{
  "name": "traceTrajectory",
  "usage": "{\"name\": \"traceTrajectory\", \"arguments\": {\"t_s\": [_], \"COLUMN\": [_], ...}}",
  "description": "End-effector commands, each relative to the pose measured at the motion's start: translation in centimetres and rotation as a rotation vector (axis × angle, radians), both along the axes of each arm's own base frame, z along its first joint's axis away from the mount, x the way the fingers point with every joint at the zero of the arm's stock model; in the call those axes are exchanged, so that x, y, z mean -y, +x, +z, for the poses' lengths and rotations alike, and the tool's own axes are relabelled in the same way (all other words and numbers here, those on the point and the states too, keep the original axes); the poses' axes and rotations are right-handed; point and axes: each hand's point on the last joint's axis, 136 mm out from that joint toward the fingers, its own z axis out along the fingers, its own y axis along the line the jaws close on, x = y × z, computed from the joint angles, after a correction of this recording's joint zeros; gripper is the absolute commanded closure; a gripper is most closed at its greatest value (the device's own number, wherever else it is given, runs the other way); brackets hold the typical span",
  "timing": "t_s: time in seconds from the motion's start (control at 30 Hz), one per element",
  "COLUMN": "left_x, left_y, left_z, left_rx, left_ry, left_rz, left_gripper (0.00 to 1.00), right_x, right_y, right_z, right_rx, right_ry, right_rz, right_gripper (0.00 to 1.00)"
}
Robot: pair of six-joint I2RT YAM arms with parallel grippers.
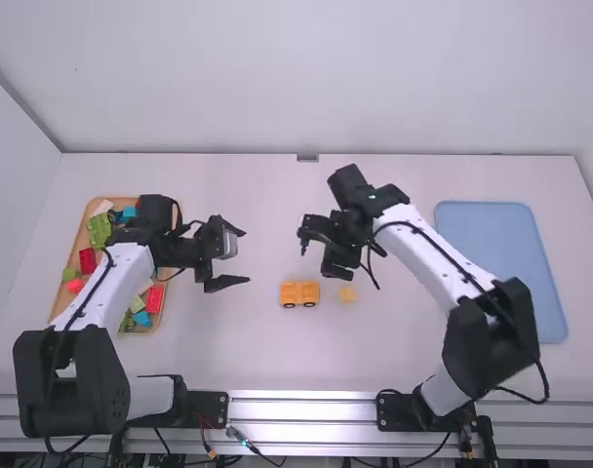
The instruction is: Assemble lego blocks to make yellow taxi
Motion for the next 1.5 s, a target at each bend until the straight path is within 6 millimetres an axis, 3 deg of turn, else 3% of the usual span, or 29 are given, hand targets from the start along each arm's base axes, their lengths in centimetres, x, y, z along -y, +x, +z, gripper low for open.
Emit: {"name": "traceTrajectory", "arguments": {"t_s": [0.0, 0.17, 0.33, 0.7, 0.9, 1.07, 1.23, 1.47], "left_x": [1.5, 3.3, 5.0, 8.4, 8.7, 9.1, 9.0, 9.0], "left_y": [-1.4, -1.9, -1.3, -0.8, -0.1, -0.2, -0.2, -0.2], "left_z": [0.0, -2.5, -4.7, -9.1, -11.3, -12.2, -12.6, -12.7], "left_rx": [0.032, 0.019, -0.035, -0.154, -0.197, -0.206, -0.213, -0.214], "left_ry": [-0.1, -0.159, -0.155, -0.106, -0.107, -0.131, -0.128, -0.127], "left_rz": [-0.064, -0.076, -0.016, -0.013, -0.021, -0.045, -0.041, -0.04], "left_gripper": [0.01, 0.01, 0.01, 0.01, 0.01, 0.01, 0.01, 0.01], "right_x": [0.4, 2.7, 2.5, 2.2, 3.2, 4.3, 4.4, 4.6], "right_y": [-1.3, -0.6, -1.4, -3.2, -4.4, -4.0, -4.3, -3.2], "right_z": [-0.3, -1.9, -3.3, -8.8, -9.5, -9.4, -10.7, -12.5], "right_rx": [-0.02, 0.001, -0.029, 0.062, 0.087, 0.09, 0.068, -0.017], "right_ry": [0.116, 0.152, 0.221, 0.335, 0.412, 0.469, 0.539, 0.552], "right_rz": [0.069, -0.007, -0.01, 0.065, 0.115, 0.093, 0.143, 0.11], "right_gripper": [0.01, 0.01, 0.02, 0.02, 0.01, 0.01, 0.01, 0.01]}}
